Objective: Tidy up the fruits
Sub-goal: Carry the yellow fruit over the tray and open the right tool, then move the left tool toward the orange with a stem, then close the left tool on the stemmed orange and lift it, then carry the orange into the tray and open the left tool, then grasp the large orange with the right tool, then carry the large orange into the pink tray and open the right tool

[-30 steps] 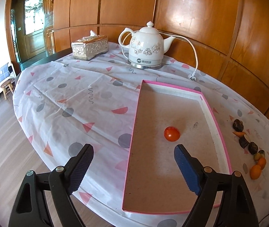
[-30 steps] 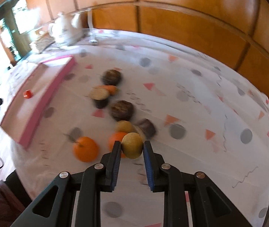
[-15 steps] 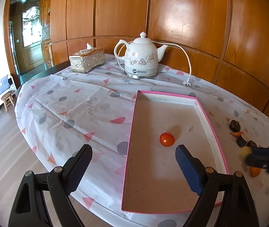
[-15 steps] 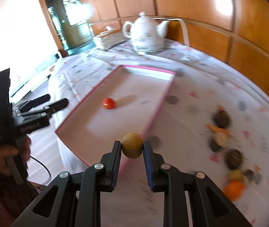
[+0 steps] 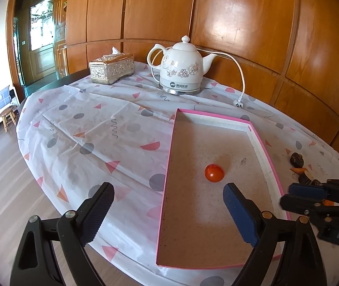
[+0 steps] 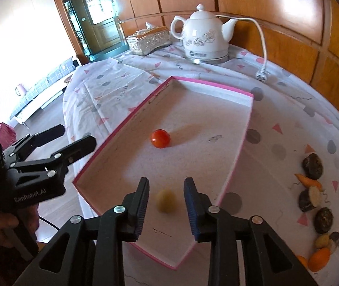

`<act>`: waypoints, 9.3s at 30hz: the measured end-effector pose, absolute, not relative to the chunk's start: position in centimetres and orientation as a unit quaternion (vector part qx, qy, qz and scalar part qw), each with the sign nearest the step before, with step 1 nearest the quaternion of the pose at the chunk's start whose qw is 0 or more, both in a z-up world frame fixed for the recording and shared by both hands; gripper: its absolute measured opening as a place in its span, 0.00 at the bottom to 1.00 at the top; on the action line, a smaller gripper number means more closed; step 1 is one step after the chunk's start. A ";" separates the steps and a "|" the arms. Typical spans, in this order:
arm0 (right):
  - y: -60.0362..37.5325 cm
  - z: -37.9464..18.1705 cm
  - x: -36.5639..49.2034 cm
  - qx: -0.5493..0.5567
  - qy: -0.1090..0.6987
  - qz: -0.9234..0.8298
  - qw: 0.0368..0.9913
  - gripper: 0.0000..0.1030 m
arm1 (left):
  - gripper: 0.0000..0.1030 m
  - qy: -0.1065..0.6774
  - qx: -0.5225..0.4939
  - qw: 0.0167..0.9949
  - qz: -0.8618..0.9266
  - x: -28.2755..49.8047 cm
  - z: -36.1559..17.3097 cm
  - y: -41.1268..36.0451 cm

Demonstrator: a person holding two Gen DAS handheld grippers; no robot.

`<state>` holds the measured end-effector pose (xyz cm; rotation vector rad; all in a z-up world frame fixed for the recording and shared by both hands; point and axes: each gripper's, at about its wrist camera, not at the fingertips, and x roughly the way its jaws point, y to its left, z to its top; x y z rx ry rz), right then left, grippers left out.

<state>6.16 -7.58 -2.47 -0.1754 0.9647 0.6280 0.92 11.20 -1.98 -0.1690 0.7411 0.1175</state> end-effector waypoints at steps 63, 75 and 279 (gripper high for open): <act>-43.1 -1.5 3.8 0.029 0.468 -0.130 0.873 0.32 | 0.90 0.362 0.078 0.922 -0.114 1.6 0.3 -3.3; -48.7 -2.1 2.6 0.124 0.474 -0.223 0.843 0.32 | 0.87 0.385 0.130 0.885 -0.229 2.1 -0.7 -11.0; -5.9 -0.1 4.7 -0.183 0.362 0.153 0.901 0.36 | 0.60 0.373 -0.105 0.920 0.065 2.1 -2.1 14.5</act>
